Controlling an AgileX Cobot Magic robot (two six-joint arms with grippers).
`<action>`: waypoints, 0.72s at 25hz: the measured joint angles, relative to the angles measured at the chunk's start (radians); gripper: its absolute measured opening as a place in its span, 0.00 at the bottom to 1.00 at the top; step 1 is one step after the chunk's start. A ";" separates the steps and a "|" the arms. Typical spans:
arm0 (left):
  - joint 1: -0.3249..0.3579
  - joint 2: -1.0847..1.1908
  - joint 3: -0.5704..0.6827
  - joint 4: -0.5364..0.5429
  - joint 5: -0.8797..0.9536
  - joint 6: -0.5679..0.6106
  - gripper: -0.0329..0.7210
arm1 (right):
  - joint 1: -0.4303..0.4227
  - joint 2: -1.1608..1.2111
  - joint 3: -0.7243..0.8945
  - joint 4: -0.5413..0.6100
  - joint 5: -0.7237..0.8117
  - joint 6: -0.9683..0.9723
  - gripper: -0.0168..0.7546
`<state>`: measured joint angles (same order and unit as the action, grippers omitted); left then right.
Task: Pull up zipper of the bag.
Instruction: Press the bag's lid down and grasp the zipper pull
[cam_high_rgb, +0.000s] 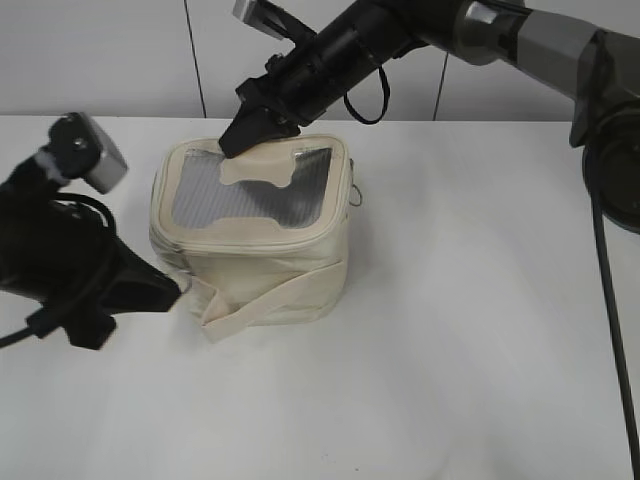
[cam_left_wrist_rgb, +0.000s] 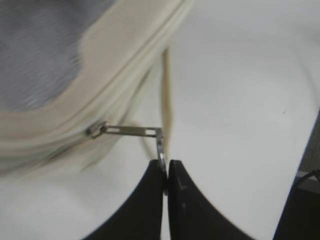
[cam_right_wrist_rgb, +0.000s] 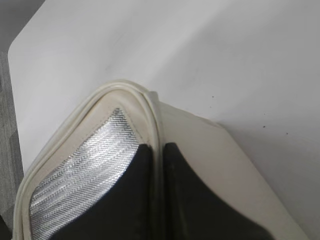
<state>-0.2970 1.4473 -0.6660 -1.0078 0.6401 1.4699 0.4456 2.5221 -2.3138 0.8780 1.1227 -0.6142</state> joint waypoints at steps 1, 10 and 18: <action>-0.053 0.000 0.004 -0.032 -0.022 0.000 0.03 | 0.000 0.000 0.000 0.000 -0.004 0.000 0.09; -0.327 0.013 0.011 -0.158 -0.321 -0.001 0.03 | 0.000 0.000 0.000 -0.001 -0.006 0.003 0.08; -0.268 0.005 0.013 -0.236 -0.111 -0.031 0.29 | -0.057 -0.010 0.000 0.005 0.009 0.027 0.49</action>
<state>-0.5645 1.4525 -0.6528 -1.2435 0.5286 1.4393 0.3884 2.5117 -2.3138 0.8827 1.1320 -0.5875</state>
